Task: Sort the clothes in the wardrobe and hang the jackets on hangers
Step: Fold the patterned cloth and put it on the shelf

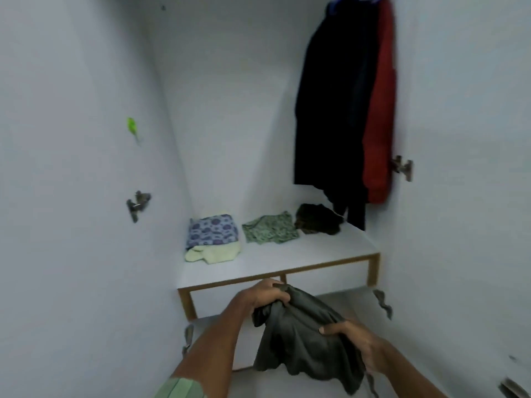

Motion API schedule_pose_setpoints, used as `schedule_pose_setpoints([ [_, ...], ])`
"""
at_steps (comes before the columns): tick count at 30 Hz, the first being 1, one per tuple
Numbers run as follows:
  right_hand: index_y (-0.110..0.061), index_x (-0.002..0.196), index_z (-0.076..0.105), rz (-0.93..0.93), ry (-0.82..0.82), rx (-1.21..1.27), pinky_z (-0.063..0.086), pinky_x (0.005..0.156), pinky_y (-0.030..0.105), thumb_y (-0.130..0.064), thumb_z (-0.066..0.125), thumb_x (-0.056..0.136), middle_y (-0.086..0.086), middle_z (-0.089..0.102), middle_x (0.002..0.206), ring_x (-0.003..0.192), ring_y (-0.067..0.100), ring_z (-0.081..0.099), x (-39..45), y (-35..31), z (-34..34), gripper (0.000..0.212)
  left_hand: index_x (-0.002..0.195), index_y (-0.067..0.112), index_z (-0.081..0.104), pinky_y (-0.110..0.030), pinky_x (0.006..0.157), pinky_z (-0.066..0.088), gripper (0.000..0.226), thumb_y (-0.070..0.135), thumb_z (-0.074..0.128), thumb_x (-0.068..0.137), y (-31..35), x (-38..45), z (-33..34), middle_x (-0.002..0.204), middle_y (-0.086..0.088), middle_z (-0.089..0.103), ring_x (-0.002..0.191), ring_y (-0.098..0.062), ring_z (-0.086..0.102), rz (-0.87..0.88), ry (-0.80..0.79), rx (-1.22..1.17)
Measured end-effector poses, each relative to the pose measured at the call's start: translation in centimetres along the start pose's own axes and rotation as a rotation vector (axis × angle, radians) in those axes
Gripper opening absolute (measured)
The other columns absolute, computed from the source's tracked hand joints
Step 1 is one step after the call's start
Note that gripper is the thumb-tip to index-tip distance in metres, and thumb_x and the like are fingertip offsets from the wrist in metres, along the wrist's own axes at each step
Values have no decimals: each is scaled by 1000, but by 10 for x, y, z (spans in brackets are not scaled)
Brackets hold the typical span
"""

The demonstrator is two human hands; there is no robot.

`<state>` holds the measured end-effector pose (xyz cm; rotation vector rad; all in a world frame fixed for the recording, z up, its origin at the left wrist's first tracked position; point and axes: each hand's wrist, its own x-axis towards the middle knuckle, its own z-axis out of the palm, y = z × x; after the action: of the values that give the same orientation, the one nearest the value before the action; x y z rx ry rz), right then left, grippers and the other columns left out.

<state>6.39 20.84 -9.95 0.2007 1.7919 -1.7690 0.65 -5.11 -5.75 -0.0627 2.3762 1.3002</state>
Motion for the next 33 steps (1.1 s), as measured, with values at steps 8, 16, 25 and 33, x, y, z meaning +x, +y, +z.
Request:
schedule_pose_setpoints([
  [8,0,119,69,-119,-107,123,56,97,47,-17,81,82,21,75,111,101,37,73,132,-111,17,43,112,1,74,-41,86,54,44,18,76,72,-17,70,-112,110,-25,73,111,-45,66,-31,219,-336],
  [16,1,119,69,-109,-96,218,56,96,48,-23,77,89,21,73,117,107,38,71,250,-184,14,39,119,9,72,-43,97,57,28,10,69,91,-22,165,-161,110,-17,76,104,-33,72,40,349,-554],
  [25,-3,121,67,-213,94,106,58,89,41,-23,84,83,16,73,115,103,32,71,390,-270,12,47,124,13,70,-38,97,58,34,5,69,92,-4,304,-260,113,-15,75,107,-30,71,93,353,-493],
  [33,-15,127,56,-368,464,-433,55,88,40,-25,79,87,11,62,119,107,31,62,494,-327,6,47,130,20,56,-43,94,57,45,27,75,90,-14,404,-320,124,-12,65,104,-26,67,95,464,-23],
])
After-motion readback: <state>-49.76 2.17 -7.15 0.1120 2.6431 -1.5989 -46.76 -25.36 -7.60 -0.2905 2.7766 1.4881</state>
